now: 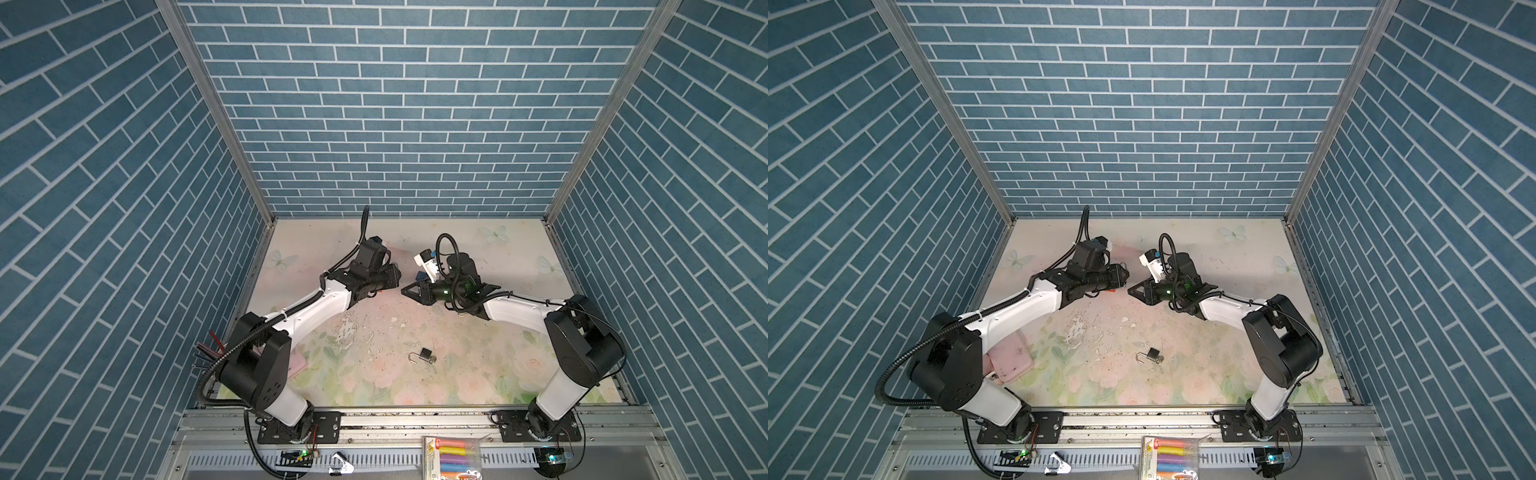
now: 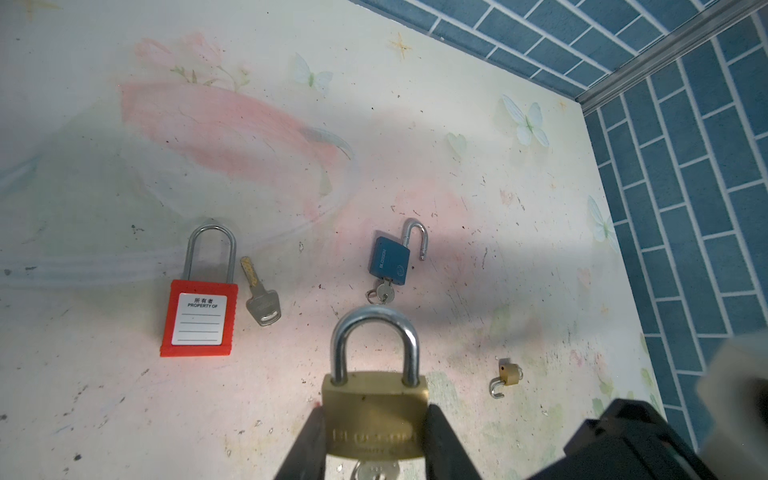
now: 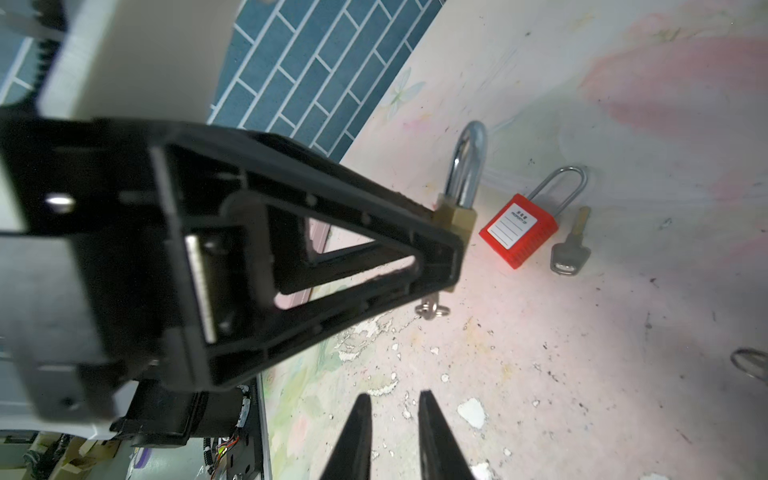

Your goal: Lock with the key

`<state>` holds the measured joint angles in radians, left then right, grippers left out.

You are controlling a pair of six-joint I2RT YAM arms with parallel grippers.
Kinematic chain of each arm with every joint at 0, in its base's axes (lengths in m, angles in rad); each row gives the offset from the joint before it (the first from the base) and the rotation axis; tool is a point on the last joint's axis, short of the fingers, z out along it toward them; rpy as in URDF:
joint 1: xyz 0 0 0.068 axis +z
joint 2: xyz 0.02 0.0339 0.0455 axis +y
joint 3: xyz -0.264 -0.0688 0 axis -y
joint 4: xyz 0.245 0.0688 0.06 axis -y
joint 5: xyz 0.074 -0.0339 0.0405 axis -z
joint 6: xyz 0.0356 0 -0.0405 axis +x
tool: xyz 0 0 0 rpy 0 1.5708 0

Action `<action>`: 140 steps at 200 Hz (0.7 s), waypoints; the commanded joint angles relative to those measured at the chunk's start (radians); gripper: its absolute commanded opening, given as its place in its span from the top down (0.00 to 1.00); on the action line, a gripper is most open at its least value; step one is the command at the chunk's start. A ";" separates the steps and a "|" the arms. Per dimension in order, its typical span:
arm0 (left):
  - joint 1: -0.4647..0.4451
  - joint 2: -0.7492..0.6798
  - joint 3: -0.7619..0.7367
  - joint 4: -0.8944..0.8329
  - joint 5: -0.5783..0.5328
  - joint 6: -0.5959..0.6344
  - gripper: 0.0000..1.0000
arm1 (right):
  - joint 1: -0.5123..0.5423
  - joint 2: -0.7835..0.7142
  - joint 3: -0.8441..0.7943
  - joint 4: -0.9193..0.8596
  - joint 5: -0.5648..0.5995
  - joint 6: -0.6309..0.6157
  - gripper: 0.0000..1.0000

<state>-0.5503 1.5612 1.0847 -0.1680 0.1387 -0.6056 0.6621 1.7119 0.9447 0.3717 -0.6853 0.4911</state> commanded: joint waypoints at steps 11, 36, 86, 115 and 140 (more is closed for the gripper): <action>-0.006 -0.017 0.022 0.005 -0.013 0.021 1.00 | 0.002 0.038 0.051 -0.010 -0.006 -0.027 0.80; -0.007 -0.020 0.020 0.005 -0.011 0.023 1.00 | 0.002 0.054 0.063 0.005 -0.014 -0.027 0.80; -0.007 -0.021 0.012 0.011 -0.002 0.021 1.00 | -0.001 0.092 0.093 0.006 -0.009 -0.026 0.80; -0.006 -0.020 0.008 0.019 0.004 0.018 1.00 | -0.008 0.112 0.113 0.006 -0.013 -0.030 0.80; -0.009 -0.020 0.010 0.017 0.004 0.020 1.00 | -0.011 0.121 0.127 0.003 -0.015 -0.033 0.82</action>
<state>-0.5533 1.5612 1.0847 -0.1669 0.1429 -0.5934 0.6567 1.8156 1.0348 0.3729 -0.6865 0.4904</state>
